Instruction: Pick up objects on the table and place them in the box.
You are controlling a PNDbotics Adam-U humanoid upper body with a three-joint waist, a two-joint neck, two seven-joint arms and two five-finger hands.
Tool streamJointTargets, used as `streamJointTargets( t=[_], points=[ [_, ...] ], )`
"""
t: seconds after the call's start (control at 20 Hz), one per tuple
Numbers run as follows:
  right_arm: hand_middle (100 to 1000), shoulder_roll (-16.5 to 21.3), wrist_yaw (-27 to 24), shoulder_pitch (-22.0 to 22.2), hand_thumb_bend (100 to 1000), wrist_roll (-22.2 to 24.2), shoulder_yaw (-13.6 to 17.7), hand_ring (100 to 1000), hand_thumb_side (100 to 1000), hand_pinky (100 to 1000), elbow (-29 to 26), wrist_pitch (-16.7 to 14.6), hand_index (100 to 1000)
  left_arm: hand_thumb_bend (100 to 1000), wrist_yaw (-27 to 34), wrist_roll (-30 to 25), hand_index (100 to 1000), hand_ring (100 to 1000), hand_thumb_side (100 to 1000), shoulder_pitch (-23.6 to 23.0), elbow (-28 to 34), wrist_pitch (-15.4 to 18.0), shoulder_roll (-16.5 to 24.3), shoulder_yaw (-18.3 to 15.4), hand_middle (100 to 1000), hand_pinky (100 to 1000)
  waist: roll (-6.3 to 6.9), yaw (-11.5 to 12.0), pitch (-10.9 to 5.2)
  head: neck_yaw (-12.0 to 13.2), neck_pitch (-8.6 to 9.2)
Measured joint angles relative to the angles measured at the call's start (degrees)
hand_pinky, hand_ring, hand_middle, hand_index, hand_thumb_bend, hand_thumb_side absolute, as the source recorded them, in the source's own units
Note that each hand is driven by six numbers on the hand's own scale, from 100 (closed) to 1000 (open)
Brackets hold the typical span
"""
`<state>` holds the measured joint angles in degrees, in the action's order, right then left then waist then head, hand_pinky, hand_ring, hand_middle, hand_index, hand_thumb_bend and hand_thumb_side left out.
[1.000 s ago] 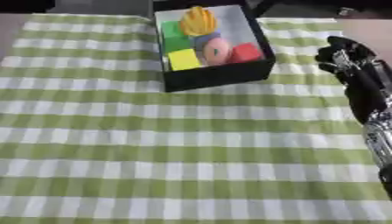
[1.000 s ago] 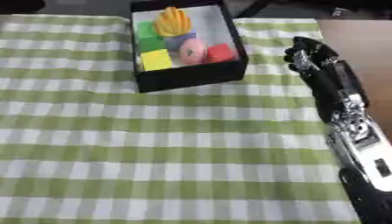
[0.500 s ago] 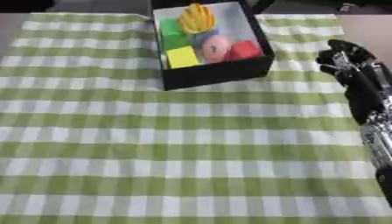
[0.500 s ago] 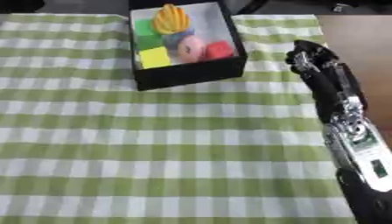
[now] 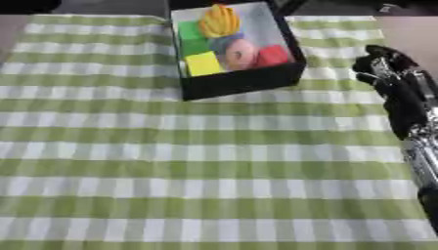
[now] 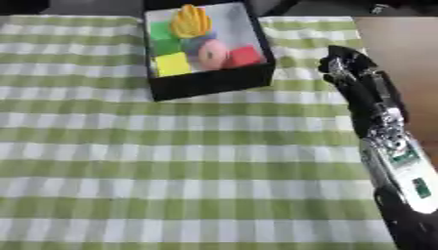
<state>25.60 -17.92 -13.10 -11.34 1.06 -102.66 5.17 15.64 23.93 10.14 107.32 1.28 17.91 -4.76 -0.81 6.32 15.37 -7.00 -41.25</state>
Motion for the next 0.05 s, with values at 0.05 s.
streamJointTargets(
  t=[0.05],
  points=[
    [645, 0.0, 0.0, 0.0, 100, 0.0, 0.0, 760, 499, 848, 0.0, 0.0, 784, 119, 0.0, 0.0, 811, 815, 747, 0.0, 0.0, 0.0, -0.1, 0.0, 790, 836, 0.00, 0.0, 0.00, 0.0, 0.00]
  ],
)
